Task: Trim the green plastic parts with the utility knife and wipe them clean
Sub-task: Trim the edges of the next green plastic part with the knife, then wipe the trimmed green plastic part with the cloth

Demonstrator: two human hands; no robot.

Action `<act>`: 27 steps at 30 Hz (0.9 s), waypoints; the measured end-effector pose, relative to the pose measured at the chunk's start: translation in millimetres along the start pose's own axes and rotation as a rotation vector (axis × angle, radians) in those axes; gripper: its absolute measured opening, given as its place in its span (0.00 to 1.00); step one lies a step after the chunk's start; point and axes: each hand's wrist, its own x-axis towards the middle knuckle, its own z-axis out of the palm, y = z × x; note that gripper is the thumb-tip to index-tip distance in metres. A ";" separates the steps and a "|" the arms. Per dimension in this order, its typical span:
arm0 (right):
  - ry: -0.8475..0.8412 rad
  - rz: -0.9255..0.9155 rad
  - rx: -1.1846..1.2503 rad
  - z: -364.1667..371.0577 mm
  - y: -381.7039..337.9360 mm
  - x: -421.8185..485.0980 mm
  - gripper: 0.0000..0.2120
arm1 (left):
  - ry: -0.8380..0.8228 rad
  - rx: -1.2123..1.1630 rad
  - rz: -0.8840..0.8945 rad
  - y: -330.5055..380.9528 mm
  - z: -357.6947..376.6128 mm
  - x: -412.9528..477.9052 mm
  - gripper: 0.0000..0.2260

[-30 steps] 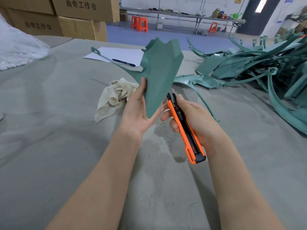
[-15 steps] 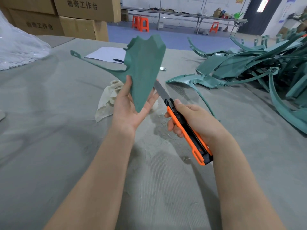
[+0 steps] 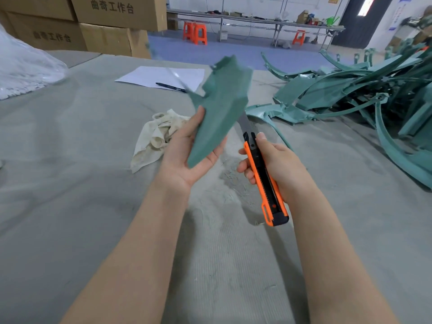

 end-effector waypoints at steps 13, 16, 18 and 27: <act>-0.117 0.100 -0.105 -2.2 -1.5 -2.6 0.22 | 0.098 0.018 0.151 3.1 4.8 0.2 0.13; -0.084 0.087 -0.072 -4.7 -2.1 -1.9 0.21 | 0.151 -0.036 0.297 14.0 -0.1 -1.8 0.10; 0.013 0.094 -0.074 -4.8 1.4 0.2 0.20 | 0.195 -0.011 0.348 18.6 -1.0 -3.3 0.09; 0.245 -0.011 -0.977 -3.7 26.7 18.4 0.19 | 0.276 -0.170 0.389 28.3 -9.5 -4.3 0.05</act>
